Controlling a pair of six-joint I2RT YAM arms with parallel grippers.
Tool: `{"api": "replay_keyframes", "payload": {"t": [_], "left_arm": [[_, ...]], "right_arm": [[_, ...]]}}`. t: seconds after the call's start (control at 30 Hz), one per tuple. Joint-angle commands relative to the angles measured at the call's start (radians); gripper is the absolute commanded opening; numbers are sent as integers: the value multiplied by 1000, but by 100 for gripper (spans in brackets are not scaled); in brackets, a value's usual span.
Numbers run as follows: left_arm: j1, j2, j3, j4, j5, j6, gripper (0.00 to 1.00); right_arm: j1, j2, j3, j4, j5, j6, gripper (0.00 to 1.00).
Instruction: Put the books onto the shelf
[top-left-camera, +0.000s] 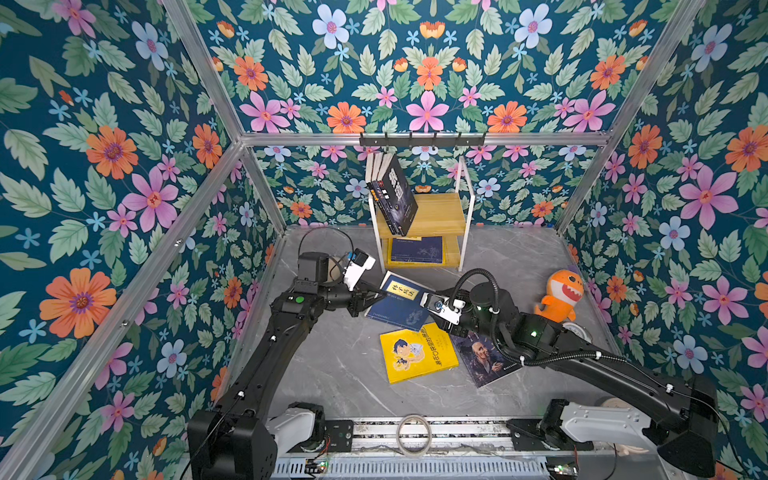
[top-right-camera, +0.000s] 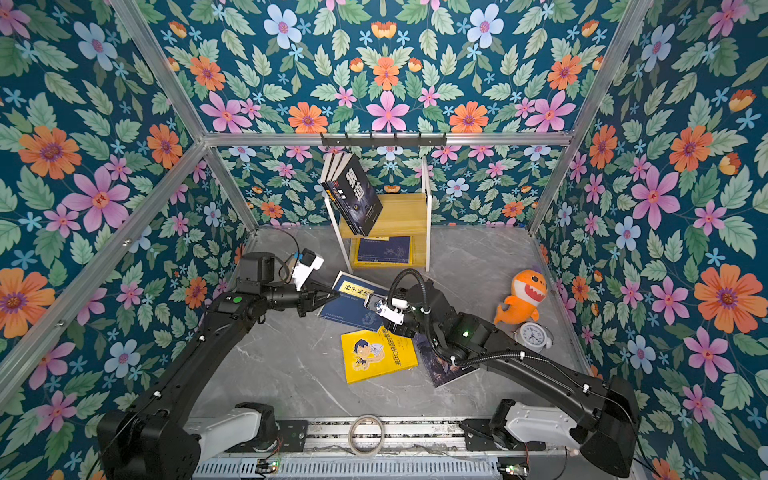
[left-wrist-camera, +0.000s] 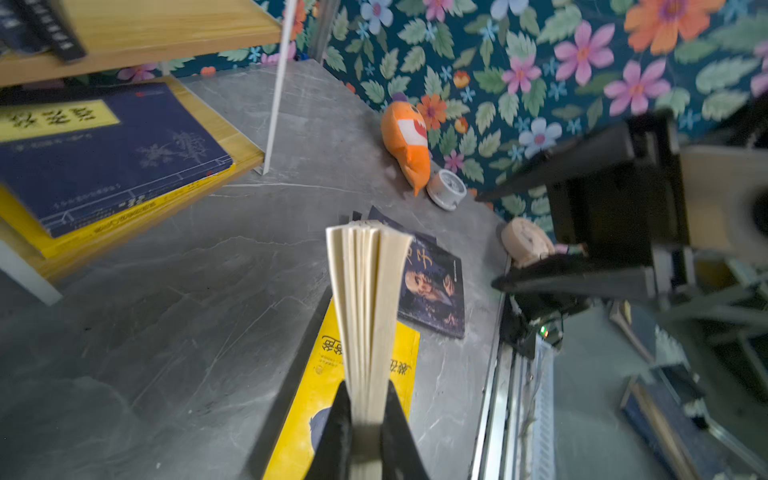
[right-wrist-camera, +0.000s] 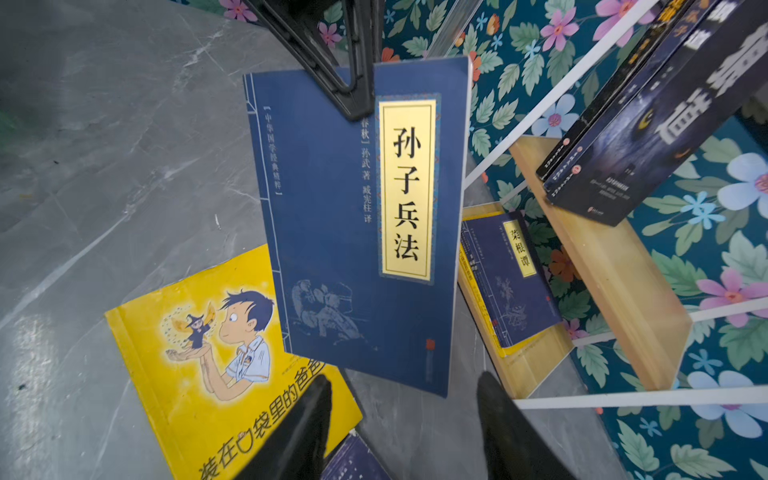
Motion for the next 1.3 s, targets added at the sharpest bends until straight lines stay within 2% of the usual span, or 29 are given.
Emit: {"api": "replay_keyframes", "payload": {"t": [0.0, 0.13, 0.23, 0.33, 0.63, 0.8, 0.87, 0.9, 0.97, 1.0, 1.03, 1.13, 1.23, 1.27], "left_arm": [[13, -19, -72, 365, 11, -459, 0], [36, -18, -127, 509, -63, -751, 0], [45, -26, -165, 540, -116, -882, 0], [46, -24, -211, 609, -122, -1010, 0], [45, -31, -241, 650, -150, -1130, 0], [40, -35, -254, 664, -157, -1140, 0], [40, -35, -253, 665, -160, -1143, 0], [39, -37, -255, 671, -159, -1147, 0], [39, -44, -265, 678, -163, -1146, 0], [41, -43, -265, 676, -165, -1136, 0], [44, -44, -263, 672, -167, -1126, 0], [60, -51, -263, 650, -194, -1084, 23], [80, -56, -266, 618, -227, -996, 50], [87, -54, -261, 609, -231, -969, 56]], "right_arm": [[40, 16, -31, 187, 124, -26, 60], [81, 73, -45, 271, 205, -46, 63], [91, 120, -68, 354, 212, -65, 64], [104, 182, -32, 340, 240, -79, 64], [111, 357, 48, 435, 339, -187, 64], [108, 441, 51, 572, 382, -251, 62], [107, 468, 68, 573, 387, -273, 54], [105, 479, 71, 575, 378, -283, 47], [96, 495, 77, 586, 368, -288, 22], [92, 496, 85, 581, 377, -287, 6], [91, 495, 94, 561, 389, -288, 0], [86, 474, 77, 524, 391, -299, 0], [68, 434, 51, 488, 385, -287, 0], [66, 420, 53, 455, 387, -282, 0]]}}
